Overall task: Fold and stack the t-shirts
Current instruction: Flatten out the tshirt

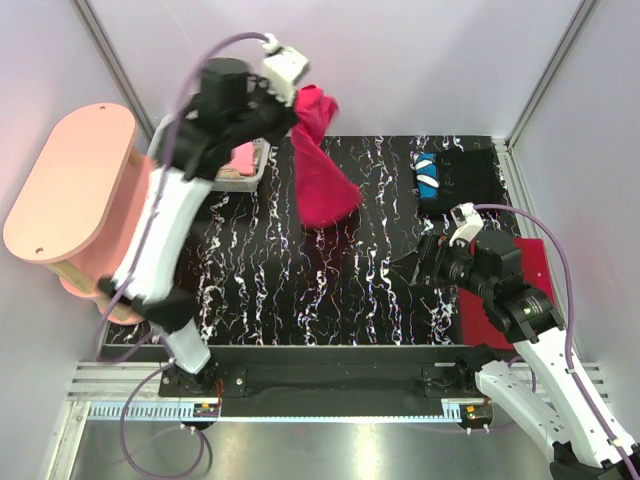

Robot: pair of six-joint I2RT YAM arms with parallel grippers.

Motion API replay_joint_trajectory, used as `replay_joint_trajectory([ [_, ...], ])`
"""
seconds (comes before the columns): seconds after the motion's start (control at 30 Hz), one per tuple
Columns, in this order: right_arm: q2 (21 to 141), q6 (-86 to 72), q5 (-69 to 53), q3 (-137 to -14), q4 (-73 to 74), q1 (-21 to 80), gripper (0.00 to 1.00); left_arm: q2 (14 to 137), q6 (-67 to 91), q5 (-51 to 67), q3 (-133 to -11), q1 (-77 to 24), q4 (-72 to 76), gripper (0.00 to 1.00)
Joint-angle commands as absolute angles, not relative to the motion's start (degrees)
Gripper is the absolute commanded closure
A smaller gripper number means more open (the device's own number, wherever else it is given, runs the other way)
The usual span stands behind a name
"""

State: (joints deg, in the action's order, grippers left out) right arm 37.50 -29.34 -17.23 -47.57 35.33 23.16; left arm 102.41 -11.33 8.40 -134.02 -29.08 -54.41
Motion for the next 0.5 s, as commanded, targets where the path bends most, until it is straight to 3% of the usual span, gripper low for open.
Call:
replay_joint_trajectory([
  [0.0,37.0,-28.4,-19.2,-49.8,33.0,23.4,0.06,88.5,-14.5,5.6,-131.9,-32.7,-56.1,1.00],
  [0.2,36.0,-29.1,-20.3,-49.8,32.7,23.4,0.07,80.6,-17.6,-2.8,-116.7,-46.1,-55.8,1.00],
  [0.47,32.7,-30.1,-19.7,-47.9,33.6,23.4,0.07,84.1,-17.2,-1.3,-121.5,-47.0,-56.0,1.00],
])
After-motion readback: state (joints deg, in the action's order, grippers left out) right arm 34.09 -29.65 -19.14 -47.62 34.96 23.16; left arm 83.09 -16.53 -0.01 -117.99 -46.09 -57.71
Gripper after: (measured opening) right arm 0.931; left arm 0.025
